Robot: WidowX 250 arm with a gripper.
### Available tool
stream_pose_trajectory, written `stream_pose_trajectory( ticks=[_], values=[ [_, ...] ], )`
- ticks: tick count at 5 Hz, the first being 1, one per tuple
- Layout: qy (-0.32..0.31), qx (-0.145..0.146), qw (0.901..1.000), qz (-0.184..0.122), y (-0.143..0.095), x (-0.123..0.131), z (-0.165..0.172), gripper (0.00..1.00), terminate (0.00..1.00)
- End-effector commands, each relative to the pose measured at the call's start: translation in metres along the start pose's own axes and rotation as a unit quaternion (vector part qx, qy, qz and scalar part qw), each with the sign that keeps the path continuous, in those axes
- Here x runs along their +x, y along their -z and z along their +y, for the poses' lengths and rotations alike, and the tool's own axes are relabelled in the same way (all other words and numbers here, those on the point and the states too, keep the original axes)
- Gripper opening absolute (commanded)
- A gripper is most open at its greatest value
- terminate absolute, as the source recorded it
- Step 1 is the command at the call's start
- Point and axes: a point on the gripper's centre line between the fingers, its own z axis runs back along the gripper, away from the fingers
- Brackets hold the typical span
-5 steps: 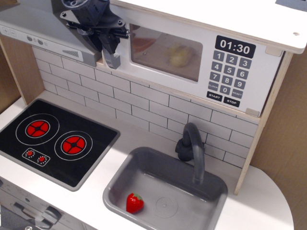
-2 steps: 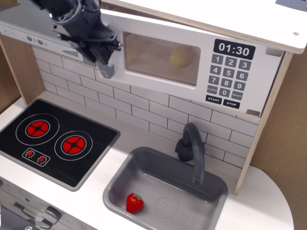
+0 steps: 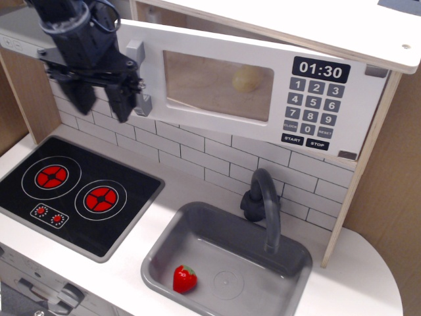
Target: Open microwave
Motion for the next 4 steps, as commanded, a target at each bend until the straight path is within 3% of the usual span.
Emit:
stream_pose_trajectory(
  ticks=[1,2,3,4],
  values=[
    [-0.089,0.058,0.9938,0.032,-0.029,0.002,0.070,1.00,0.00],
    [-0.149,0.059,0.9870,0.002,-0.027,0.026,0.112,1.00,0.00],
    [-0.201,0.050,0.9783,0.002,-0.024,0.053,0.145,1.00,0.00],
    [-0.208,0.049,0.9769,0.008,-0.011,0.067,0.135,1.00,0.00]
  ],
)
